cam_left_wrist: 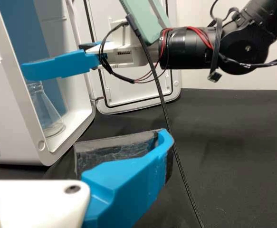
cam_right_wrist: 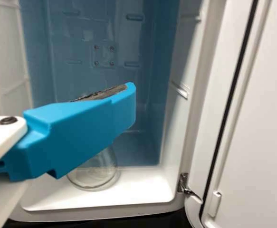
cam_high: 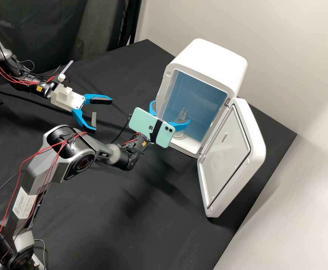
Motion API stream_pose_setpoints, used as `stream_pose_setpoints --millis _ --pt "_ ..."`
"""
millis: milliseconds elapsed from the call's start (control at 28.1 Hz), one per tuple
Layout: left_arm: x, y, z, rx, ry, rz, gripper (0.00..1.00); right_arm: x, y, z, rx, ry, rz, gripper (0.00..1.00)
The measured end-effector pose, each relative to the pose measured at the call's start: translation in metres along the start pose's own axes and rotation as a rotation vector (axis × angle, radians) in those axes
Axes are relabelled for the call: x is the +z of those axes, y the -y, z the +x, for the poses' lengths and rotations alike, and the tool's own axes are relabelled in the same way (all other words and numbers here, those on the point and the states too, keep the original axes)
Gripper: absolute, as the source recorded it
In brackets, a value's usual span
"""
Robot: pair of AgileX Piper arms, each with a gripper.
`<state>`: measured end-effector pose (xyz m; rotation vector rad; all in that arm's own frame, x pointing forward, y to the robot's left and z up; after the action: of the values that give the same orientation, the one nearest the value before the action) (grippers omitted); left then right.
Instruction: Take the flask out of the incubator
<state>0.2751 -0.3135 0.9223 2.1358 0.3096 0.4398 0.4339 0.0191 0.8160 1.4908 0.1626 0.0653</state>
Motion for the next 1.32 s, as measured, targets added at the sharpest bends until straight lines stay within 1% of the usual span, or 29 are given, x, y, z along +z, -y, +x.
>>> stream_pose_setpoints --millis 178,249,427,533,782,853,996,1102,1173,1209,1280,1316 --pt "0.0 0.0 0.0 0.0 0.0 0.0 1.0 0.014 -0.001 0.007 0.01 0.022 0.0 1.0" --pt "0.001 0.0001 0.0 0.0 0.002 0.0 1.0 0.021 -0.003 0.008 0.018 0.032 -0.001 1.0" --pt "0.004 0.0004 0.001 0.0 0.007 -0.003 1.0 0.033 -0.003 0.008 0.016 0.062 0.002 1.0" --pt "0.005 0.0006 0.001 -0.001 0.011 -0.003 1.0 0.035 -0.001 0.009 0.012 0.065 0.003 1.0" --pt "0.005 0.0006 0.001 -0.001 0.011 -0.003 1.0 0.035 -0.001 0.009 0.012 0.065 0.003 1.0" --pt "0.005 0.0006 0.001 -0.001 0.011 -0.003 1.0 0.037 -0.001 0.012 0.015 0.063 0.002 1.0" --pt "0.005 0.0006 0.001 -0.001 0.011 -0.003 1.0 0.04 0.001 0.018 0.01 0.061 0.0 1.0" --pt "0.005 0.0006 0.001 -0.001 0.011 -0.003 1.0 0.046 0.008 0.025 -0.012 0.081 0.001 1.0" --pt "0.004 0.0005 0.001 -0.001 0.01 -0.003 1.0 0.05 0.015 0.029 -0.032 0.095 0.003 1.0" --pt "0.004 0.0005 0.001 -0.001 0.01 -0.003 1.0 0.052 0.016 0.03 -0.038 0.103 0.008 1.0" --pt "0.004 0.0005 0.001 -0.001 0.01 -0.003 1.0 0.056 0.022 0.034 -0.061 0.105 0.014 1.0" --pt "0.004 0.0005 0.001 -0.001 0.01 -0.003 1.0 0.057 0.023 0.035 -0.065 0.105 0.016 1.0"
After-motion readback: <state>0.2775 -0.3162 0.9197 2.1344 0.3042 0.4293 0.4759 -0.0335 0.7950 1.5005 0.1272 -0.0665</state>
